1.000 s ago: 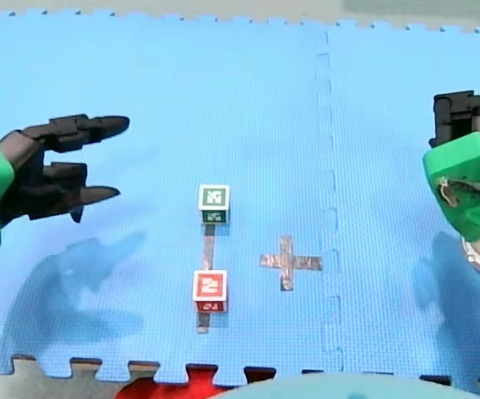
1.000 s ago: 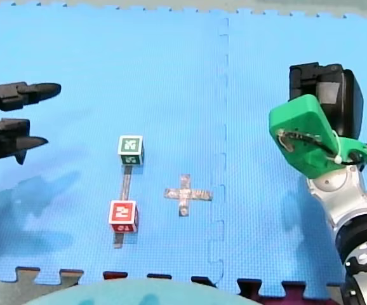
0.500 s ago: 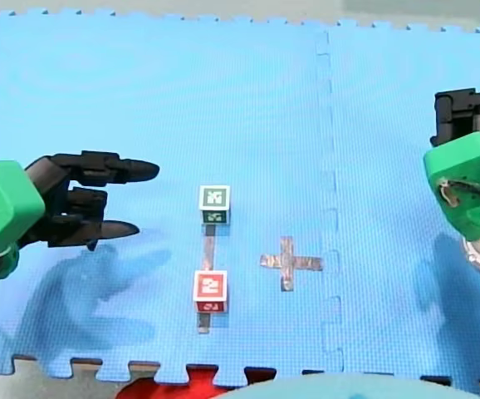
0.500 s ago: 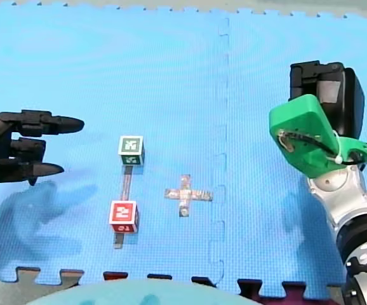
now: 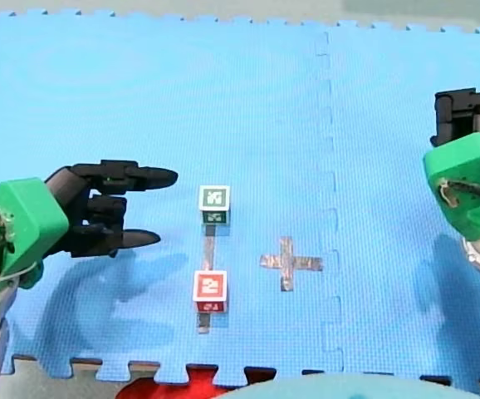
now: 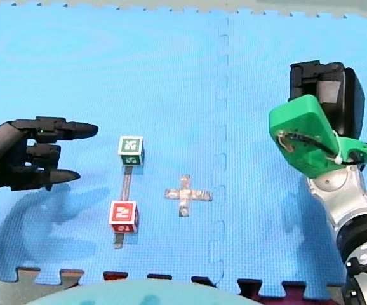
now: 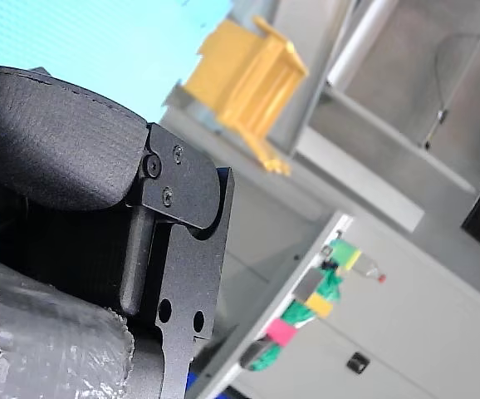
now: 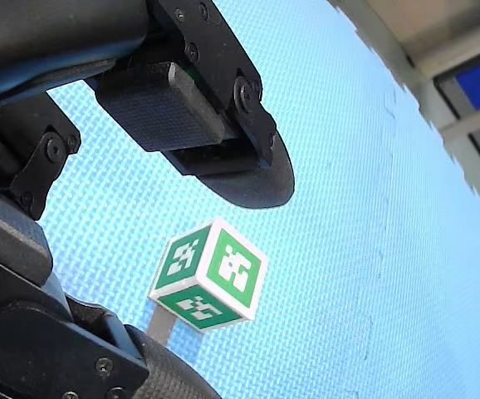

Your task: Stack cube left

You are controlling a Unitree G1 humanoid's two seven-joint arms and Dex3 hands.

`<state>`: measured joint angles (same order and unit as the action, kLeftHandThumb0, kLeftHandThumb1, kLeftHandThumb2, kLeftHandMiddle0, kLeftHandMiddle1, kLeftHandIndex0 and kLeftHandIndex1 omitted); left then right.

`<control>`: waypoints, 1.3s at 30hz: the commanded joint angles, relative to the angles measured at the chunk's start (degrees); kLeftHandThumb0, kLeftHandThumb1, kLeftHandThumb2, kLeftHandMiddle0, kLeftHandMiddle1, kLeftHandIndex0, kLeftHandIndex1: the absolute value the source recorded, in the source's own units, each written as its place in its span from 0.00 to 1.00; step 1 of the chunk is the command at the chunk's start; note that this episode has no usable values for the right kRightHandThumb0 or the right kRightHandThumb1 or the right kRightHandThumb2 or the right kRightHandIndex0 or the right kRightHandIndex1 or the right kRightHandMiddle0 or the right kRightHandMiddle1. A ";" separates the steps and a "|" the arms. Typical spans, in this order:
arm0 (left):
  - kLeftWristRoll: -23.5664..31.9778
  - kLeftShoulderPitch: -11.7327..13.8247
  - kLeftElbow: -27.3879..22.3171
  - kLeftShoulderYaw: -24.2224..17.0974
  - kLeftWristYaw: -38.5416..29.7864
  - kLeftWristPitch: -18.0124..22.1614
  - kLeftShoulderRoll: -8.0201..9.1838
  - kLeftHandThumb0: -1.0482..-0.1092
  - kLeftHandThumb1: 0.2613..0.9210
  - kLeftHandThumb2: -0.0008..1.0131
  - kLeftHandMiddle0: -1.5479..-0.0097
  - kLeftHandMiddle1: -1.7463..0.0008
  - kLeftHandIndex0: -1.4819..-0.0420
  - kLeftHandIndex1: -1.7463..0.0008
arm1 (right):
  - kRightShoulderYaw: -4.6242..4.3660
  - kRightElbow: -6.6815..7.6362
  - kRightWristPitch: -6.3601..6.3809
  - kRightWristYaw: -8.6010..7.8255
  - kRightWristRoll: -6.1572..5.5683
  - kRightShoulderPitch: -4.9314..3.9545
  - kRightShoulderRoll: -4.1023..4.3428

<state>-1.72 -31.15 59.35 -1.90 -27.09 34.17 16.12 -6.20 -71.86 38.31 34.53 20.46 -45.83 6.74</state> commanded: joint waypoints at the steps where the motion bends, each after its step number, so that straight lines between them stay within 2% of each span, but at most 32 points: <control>1: -0.41 0.26 -0.22 0.35 0.79 0.35 -0.03 0.24 0.58 0.01 0.41 0.00 0.45 0.98 | -0.01 0.11 0.10 0.26 0.01 0.02 0.33; 8: -1.81 0.67 -0.27 1.97 2.46 0.20 -1.15 0.23 0.58 0.00 0.41 0.00 0.44 0.99 | 0.09 0.34 0.42 0.18 -0.12 0.12 0.45; 14: -2.71 0.30 -0.78 3.42 1.09 -1.50 -0.59 0.24 0.57 0.00 0.41 0.00 0.45 0.99 | 0.24 0.43 0.45 -0.01 -0.28 0.01 0.51; 18: -3.88 0.05 -1.36 4.81 0.08 -2.38 0.32 0.22 0.59 0.01 0.42 0.00 0.50 1.00 | 0.32 0.50 0.56 -0.10 -0.35 -0.04 0.56; 24: -4.37 -0.86 -0.83 6.67 -5.88 -2.16 1.78 0.19 0.60 0.01 0.43 0.00 0.56 1.00 | 0.47 0.70 0.83 -0.15 -0.47 -0.05 0.60; 27: -3.90 -1.02 -0.73 6.72 -7.86 -1.80 1.86 0.18 0.60 0.01 0.42 0.00 0.58 1.00 | 0.49 0.77 0.95 -0.04 -0.45 -0.06 0.61; 29: -3.59 -1.20 -0.54 6.79 -9.55 -1.46 1.95 0.17 0.61 0.01 0.42 0.00 0.64 1.00 | 0.48 0.82 1.00 0.04 -0.42 -0.08 0.63; 33: -3.68 -1.61 0.38 7.30 -12.04 -0.04 2.21 0.10 0.66 0.02 0.42 0.00 0.73 1.00 | 0.50 0.88 1.00 0.02 -0.43 -0.14 0.65; 39: -4.42 -1.68 1.12 8.27 -12.64 1.95 1.92 0.05 0.68 0.02 0.42 0.00 0.75 1.00 | 0.59 0.95 0.98 -0.08 -0.54 -0.27 0.57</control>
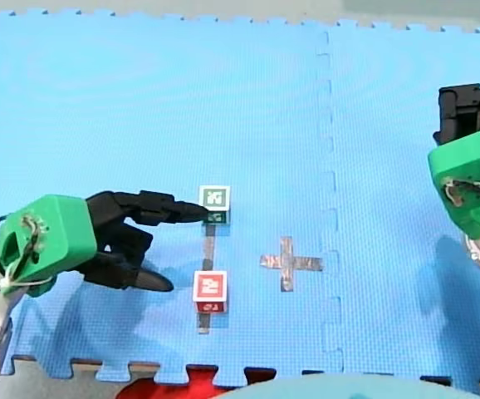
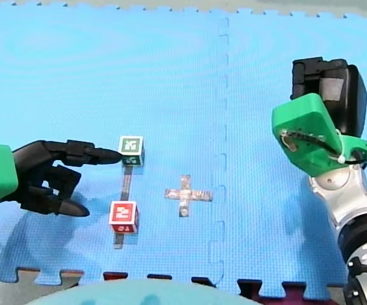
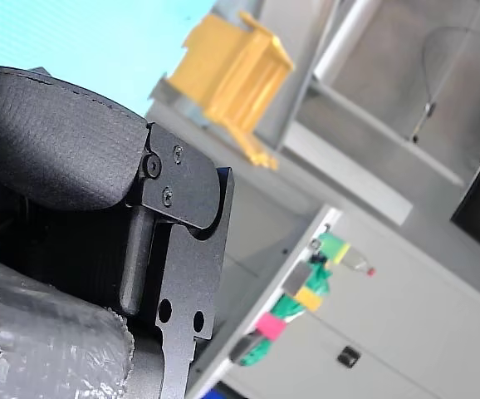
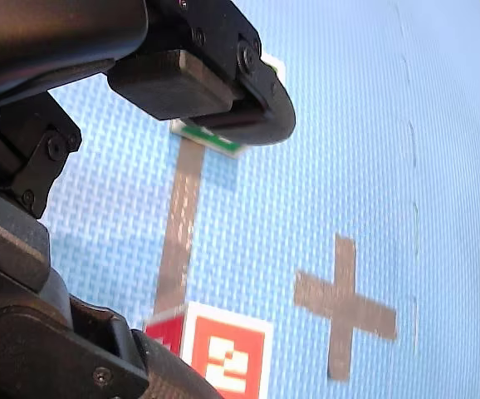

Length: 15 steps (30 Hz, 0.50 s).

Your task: Stack cube left

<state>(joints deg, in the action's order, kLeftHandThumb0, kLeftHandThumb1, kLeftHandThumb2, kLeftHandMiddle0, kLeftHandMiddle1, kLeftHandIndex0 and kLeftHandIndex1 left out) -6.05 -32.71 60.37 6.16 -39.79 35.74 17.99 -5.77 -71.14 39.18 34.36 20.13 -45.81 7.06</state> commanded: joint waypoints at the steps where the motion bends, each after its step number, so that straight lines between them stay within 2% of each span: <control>1: -0.15 0.00 -0.04 0.32 0.17 0.46 -0.08 0.05 0.69 0.02 0.42 0.00 0.75 1.00 | 0.17 0.26 0.12 0.06 -0.23 -0.31 0.25; 15: -0.90 1.21 -1.04 1.27 3.54 2.76 -1.29 0.02 0.72 0.01 0.43 0.00 0.73 0.99 | 0.02 0.89 -0.23 0.51 -0.12 -0.66 0.08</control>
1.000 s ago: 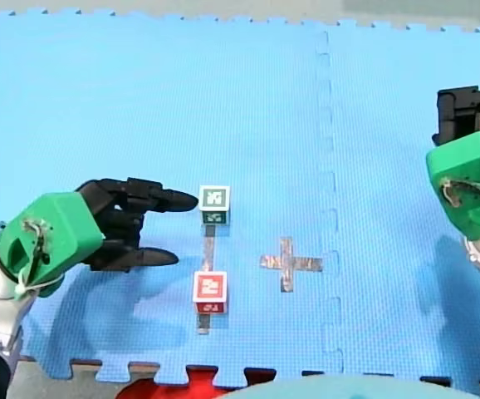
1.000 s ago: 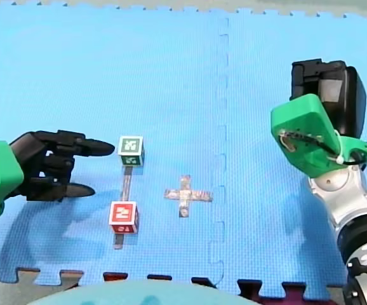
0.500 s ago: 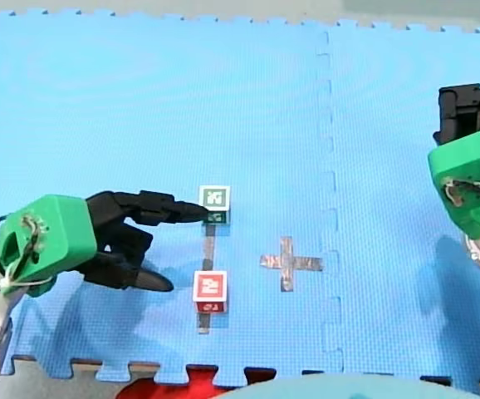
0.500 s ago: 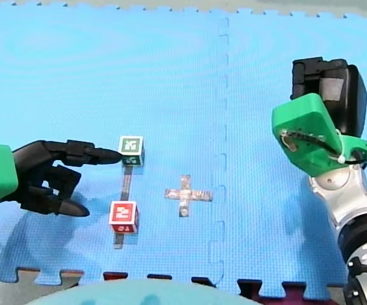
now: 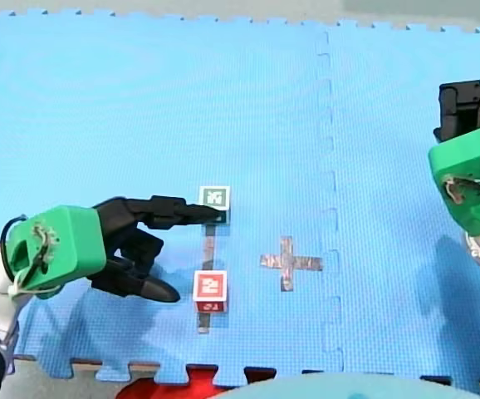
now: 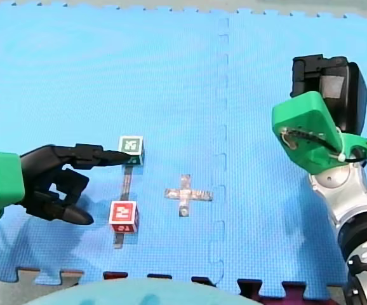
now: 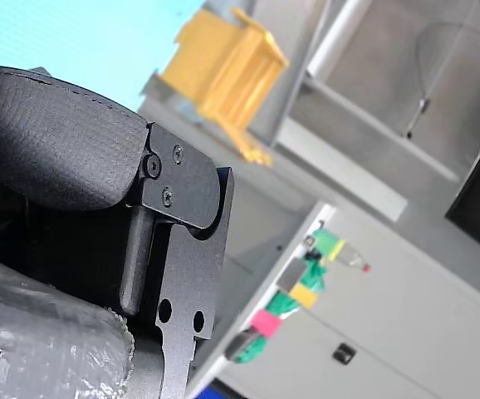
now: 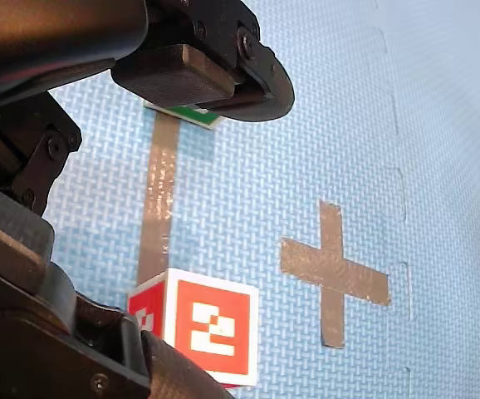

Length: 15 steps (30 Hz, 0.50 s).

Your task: Stack cube left

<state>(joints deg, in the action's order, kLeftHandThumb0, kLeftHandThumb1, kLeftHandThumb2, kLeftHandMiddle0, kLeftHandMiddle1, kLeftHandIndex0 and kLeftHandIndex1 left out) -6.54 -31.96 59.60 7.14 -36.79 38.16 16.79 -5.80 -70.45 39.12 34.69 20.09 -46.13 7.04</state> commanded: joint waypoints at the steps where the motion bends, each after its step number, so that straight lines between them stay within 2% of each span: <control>1: -0.63 0.71 -0.50 0.45 1.11 0.40 -0.29 0.02 0.72 0.01 0.43 0.00 0.72 0.99 | 0.06 0.27 -0.17 0.19 -0.09 -0.33 0.09; 6: -3.10 2.00 -1.97 0.88 8.59 0.21 -1.29 0.01 0.73 0.01 0.43 0.00 0.71 0.99 | 0.21 0.40 -0.20 -0.03 -0.31 -0.37 0.11; 8: -4.69 2.67 -2.80 1.27 12.58 0.66 -1.60 0.02 0.72 0.01 0.43 0.00 0.64 0.97 | 0.25 0.48 -0.18 -0.05 -0.38 -0.39 0.08; 9: -5.78 3.02 -3.22 1.56 14.93 0.88 -1.75 0.03 0.72 0.00 0.44 0.00 0.62 0.96 | 0.27 0.51 -0.18 -0.06 -0.41 -0.39 0.07; 11: -7.59 3.34 -3.60 2.17 18.54 0.83 -1.99 0.12 0.69 0.00 0.44 0.00 0.54 0.96 | 0.30 0.55 -0.20 -0.07 -0.45 -0.37 0.07; 15: -8.62 3.62 -4.37 2.84 20.55 -0.03 -2.12 0.18 0.67 0.00 0.46 0.00 0.50 0.97 | 0.36 0.60 -0.36 -0.12 -0.50 -0.43 0.17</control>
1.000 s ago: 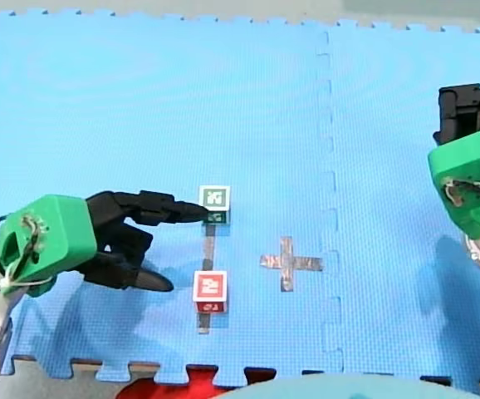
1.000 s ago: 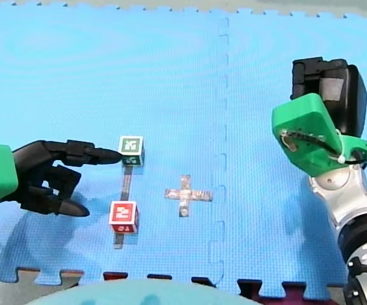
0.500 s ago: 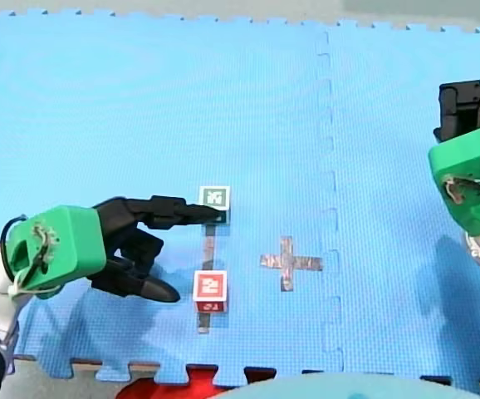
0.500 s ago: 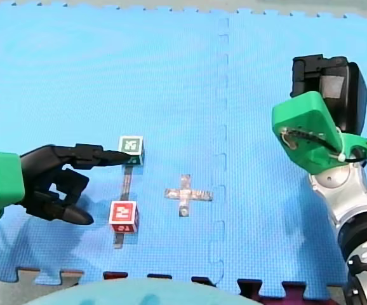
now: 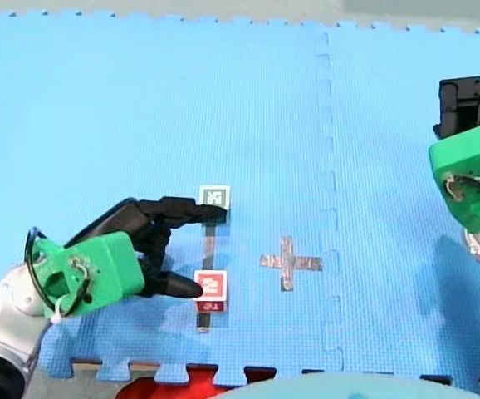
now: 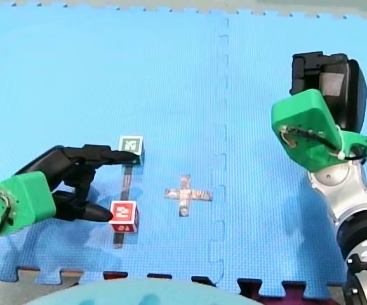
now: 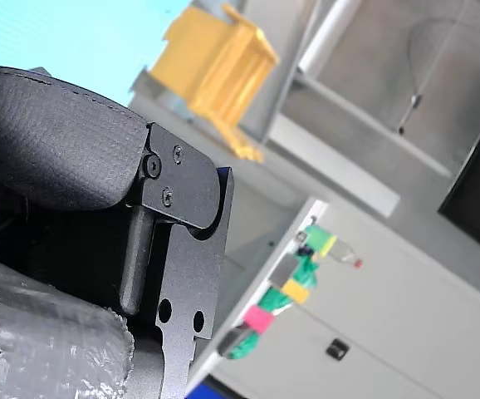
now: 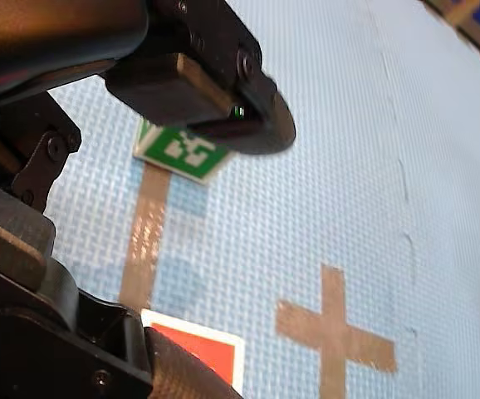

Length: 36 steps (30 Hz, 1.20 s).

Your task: Stack cube left

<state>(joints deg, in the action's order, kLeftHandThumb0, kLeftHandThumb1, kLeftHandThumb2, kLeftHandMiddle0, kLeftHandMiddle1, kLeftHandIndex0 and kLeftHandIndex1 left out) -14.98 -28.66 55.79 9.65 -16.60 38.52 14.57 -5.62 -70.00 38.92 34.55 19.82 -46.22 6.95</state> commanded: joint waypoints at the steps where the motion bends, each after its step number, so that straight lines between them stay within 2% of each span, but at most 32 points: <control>1: -0.09 0.47 -1.01 0.45 0.18 -0.86 0.08 0.19 0.67 0.00 0.46 0.00 0.51 0.97 | 0.19 0.19 -0.17 0.00 -0.23 -0.34 0.31; 10: -0.33 1.28 -4.85 2.09 -2.87 -4.14 1.16 0.21 0.66 0.00 0.48 0.00 0.53 0.99 | 0.19 0.62 -0.37 0.09 -0.16 -0.37 0.45; 19: -1.45 1.17 -7.57 3.68 -3.80 -5.13 2.87 0.21 0.67 0.00 0.49 0.00 0.54 1.00 | 0.05 0.72 -0.87 0.55 0.09 -0.61 0.50; 22: -1.71 0.57 -8.24 4.94 -7.51 -5.65 4.27 0.20 0.67 0.00 0.49 0.00 0.55 1.00 | 0.01 0.72 -0.84 0.69 0.10 -0.56 0.49; 25: -1.58 0.22 -10.71 6.12 -12.73 -8.91 5.70 0.18 0.67 0.00 0.49 0.00 0.63 1.00 | -0.03 0.76 -0.79 0.79 0.12 -0.48 0.47; 28: -1.32 0.09 -12.20 6.87 -16.36 -11.01 6.48 0.12 0.70 0.01 0.48 0.00 0.68 1.00 | -0.03 0.79 -0.81 0.77 0.09 -0.47 0.49; 31: -1.35 -0.76 -11.85 7.69 -19.04 -10.23 7.25 0.06 0.74 0.02 0.48 0.00 0.71 1.00 | 0.01 0.84 -0.85 0.68 0.03 -0.45 0.55; 36: -1.88 -2.62 -9.74 9.13 -21.73 -6.20 8.29 0.03 0.77 0.02 0.47 0.00 0.75 1.00 | 0.10 1.03 -0.71 0.52 -0.09 -0.39 0.70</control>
<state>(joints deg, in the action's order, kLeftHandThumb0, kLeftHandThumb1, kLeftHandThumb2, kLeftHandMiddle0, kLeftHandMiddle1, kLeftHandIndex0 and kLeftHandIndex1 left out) -16.53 -30.58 45.37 18.35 -37.94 31.61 22.19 -5.67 -69.18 38.20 35.09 19.90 -46.53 7.27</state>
